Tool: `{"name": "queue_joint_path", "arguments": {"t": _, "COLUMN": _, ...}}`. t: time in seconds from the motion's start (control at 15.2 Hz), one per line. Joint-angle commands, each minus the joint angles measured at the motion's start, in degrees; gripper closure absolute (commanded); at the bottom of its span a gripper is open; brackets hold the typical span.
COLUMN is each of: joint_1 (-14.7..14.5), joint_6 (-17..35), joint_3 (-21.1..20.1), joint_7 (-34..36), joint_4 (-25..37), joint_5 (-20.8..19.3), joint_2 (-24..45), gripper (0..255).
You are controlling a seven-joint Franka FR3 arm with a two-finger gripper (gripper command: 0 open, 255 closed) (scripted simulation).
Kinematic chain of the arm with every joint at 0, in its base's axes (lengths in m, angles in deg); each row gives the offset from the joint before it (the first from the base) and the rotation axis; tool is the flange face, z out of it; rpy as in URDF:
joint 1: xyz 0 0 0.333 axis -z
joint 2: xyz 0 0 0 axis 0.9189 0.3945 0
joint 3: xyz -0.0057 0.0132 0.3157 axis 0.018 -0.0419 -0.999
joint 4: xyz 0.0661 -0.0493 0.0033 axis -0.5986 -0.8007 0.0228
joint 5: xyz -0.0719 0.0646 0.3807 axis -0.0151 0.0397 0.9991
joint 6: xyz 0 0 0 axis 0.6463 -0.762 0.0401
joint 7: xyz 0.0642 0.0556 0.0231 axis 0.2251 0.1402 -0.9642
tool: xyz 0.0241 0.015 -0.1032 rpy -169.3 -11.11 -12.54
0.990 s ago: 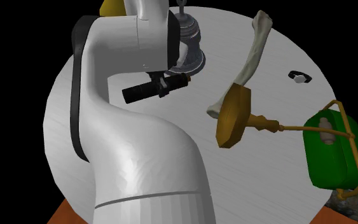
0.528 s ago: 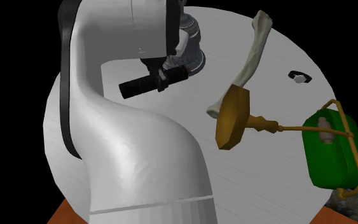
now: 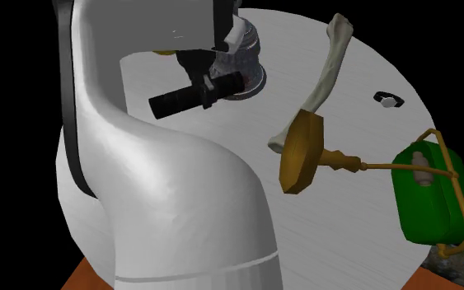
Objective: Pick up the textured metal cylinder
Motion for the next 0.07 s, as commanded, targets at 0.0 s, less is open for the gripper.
{"name": "queue_joint_path", "arguments": {"t": 0.0, "joint_1": -0.1, "joint_6": -0.8, "joint_3": 0.0, "joint_7": 0.0, "joint_4": 1.3, "joint_5": -0.1, "joint_2": 0.5, "gripper": 255}}
